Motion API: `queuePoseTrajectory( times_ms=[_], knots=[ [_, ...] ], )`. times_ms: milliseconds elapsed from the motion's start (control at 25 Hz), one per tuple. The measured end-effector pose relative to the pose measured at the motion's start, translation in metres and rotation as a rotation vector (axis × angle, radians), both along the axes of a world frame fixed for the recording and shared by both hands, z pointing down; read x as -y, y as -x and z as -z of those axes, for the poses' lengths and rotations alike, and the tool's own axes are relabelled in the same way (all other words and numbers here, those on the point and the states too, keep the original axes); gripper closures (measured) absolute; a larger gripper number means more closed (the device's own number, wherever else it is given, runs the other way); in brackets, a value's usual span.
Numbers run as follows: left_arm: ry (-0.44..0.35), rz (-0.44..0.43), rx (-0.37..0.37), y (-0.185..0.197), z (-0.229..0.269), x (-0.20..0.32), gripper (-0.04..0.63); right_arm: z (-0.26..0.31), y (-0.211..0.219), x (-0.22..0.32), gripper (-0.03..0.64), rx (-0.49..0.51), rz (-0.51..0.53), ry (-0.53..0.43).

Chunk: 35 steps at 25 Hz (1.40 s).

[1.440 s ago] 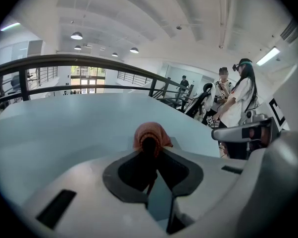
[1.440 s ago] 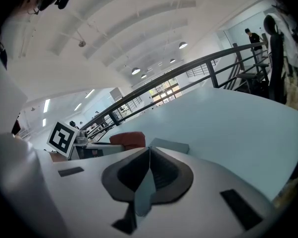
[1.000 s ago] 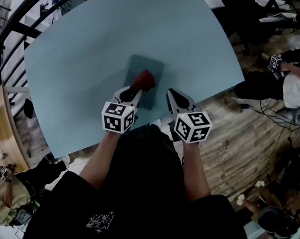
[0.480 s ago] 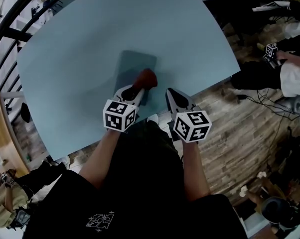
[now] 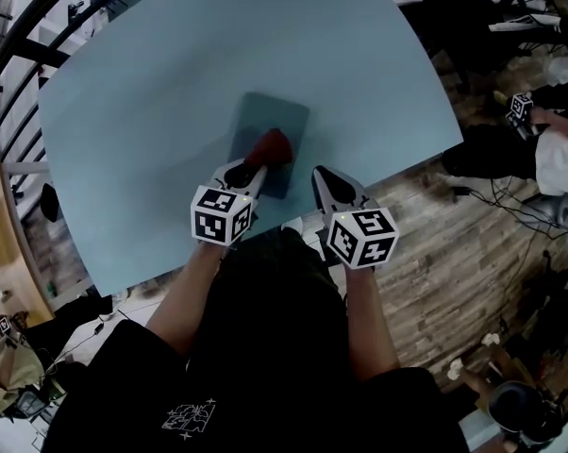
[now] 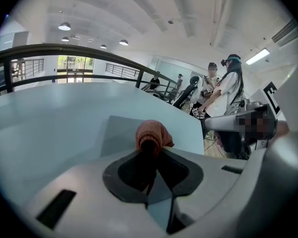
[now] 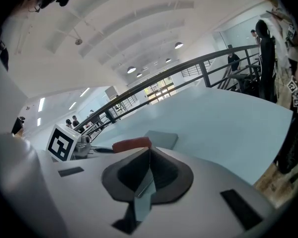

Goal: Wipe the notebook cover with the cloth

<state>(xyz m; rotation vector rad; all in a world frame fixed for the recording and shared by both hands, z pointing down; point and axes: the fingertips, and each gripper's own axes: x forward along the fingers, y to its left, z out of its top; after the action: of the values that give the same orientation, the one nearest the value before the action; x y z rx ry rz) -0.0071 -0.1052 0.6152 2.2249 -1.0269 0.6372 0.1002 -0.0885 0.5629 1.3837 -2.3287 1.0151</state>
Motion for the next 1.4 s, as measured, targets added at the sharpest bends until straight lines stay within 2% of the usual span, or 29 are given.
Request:
queuePoseTrajectory(
  times_ms=[760, 1000, 1200, 1400],
  knots=[
    [-0.005, 0.151, 0.053, 0.077, 0.002, 0.014, 0.525, 0.004, 0.047, 0.024, 0.609, 0.020, 0.107, -0.012],
    [-0.043, 0.171, 0.038, 0.092, 0.020, 0.009, 0.525, 0.013, 0.059, 0.021, 0.609, 0.027, 0.117, -0.026],
    [-0.070, 0.157, 0.020, 0.089, 0.031, -0.001, 0.525, 0.017, 0.056, 0.009, 0.609, 0.022, 0.105, -0.034],
    [-0.075, 0.098, -0.015, 0.058, 0.039, -0.019, 0.525, 0.021, 0.040, -0.008, 0.609, 0.016, 0.074, -0.031]
  ],
)
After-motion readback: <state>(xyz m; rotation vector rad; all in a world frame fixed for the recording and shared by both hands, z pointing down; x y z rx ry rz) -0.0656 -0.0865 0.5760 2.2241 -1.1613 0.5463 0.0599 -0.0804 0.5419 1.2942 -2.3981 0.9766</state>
